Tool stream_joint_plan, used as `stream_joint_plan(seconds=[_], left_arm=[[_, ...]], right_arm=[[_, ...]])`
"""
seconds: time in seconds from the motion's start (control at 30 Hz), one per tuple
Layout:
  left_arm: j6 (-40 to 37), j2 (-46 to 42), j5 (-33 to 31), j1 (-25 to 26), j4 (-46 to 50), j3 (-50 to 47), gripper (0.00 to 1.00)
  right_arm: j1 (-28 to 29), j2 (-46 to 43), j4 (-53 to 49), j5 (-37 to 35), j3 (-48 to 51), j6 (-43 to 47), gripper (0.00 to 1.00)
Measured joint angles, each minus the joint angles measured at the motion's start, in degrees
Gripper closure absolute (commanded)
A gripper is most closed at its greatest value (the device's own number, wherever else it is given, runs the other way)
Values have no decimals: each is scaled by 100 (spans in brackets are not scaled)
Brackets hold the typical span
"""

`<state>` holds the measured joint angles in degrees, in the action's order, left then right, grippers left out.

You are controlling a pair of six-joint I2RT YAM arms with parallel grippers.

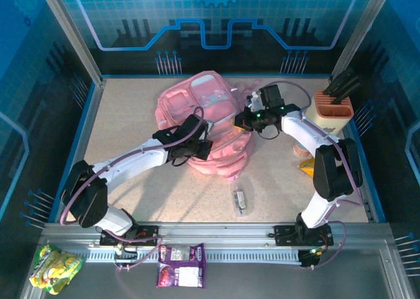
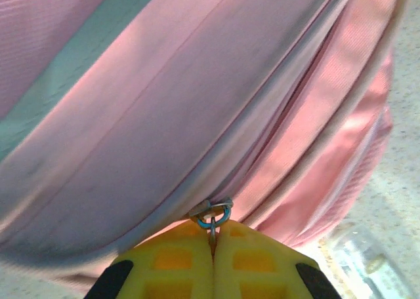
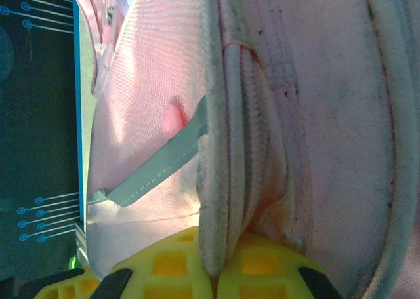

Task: Pack the student bag
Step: Unzip the student bag at the center of the table.

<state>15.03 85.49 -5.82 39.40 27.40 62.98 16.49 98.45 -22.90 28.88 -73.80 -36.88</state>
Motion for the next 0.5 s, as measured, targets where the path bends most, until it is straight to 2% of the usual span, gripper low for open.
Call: stream_joint_plan(seconds=[0.2, 0.33, 0.5], left_arm=[[-304, -264, -120, -551, -79, -350, 100], [-608, -522, 133, -1010, -588, -704, 100], [-815, -452, 332, -1279, -809, -726, 100]], right_arm=[[-192, 457, -431, -66, -704, 479, 100], [-181, 671, -623, -39, -1027, 765, 100], [-177, 758, -680, -85, -1204, 1008, 100]])
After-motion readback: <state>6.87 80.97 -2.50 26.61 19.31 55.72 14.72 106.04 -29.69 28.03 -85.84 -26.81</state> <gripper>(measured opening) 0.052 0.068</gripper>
